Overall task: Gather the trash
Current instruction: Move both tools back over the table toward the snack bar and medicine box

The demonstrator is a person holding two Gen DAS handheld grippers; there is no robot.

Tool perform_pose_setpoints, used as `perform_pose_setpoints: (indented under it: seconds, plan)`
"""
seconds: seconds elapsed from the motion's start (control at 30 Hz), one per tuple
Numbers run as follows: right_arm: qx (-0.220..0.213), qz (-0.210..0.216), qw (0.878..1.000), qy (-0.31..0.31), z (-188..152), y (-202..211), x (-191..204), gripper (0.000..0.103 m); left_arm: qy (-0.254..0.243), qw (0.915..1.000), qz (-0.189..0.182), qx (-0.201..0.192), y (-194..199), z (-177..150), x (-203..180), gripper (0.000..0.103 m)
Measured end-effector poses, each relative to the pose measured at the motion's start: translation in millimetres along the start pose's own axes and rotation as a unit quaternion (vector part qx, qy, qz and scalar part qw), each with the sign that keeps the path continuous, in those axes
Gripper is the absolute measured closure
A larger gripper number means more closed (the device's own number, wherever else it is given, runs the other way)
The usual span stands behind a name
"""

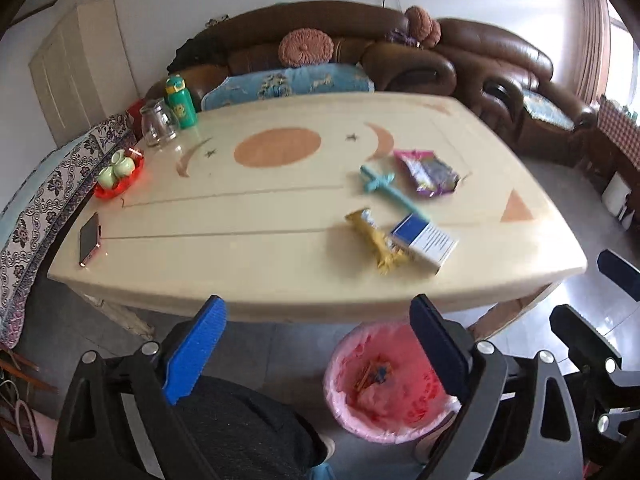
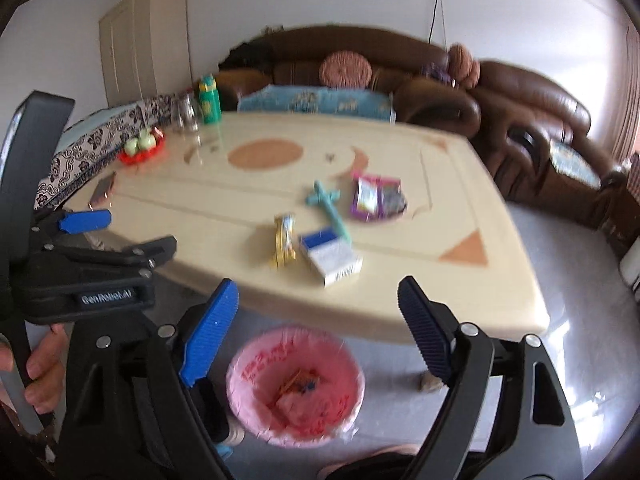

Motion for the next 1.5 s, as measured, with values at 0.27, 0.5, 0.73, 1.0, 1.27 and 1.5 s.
perform_pose_setpoints:
  seconds: [0.27,0.5,0.73,1.0,1.27,1.5]
  plan:
    - [-0.026,-0.008,1.0,0.009,16.3,8.0,-4.4,0.02,-0.005,1.0,-0.008,-0.001,-0.9,11.4,-6.9,0.01]
    - [-0.018,-0.009,1.0,0.011,19.7,-10.6,-11.7,0.02,-0.001,0.9998,-0.006,0.021,-29.3,22.4,-3.9,0.01]
    - [-0.004,-0.007,1.0,0.016,19.8,-34.4,-18.2,0.02,0.003,0.9995,0.002,0.032,-52.8,34.8,0.4,0.01]
    - [0.014,0.004,1.0,0.021,20.2,-65.6,-23.0,0.02,-0.002,0.9989,0.005,0.046,-81.5,46.3,-4.8,0.01]
    - [0.032,0.019,0.999,0.026,15.0,-99.8,-26.3,0.02,-0.003,0.9967,-0.014,0.08,-124.1,57.4,-10.1,0.01]
    - [0.054,0.035,0.997,0.04,6.9,-137.0,-27.4,0.02,-0.01,0.9944,-0.007,0.105,-164.5,62.2,-13.7,0.01]
Point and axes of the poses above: each gripper's, at about its wrist camera, not at the fingertips, and y roughly against the way its jaws point, x to its left, z to its top, the point moved 1 cm from there along -y, roughly the way its jaws point, and after that the axes turned 5 degrees about -z, right-handed, at the moved point
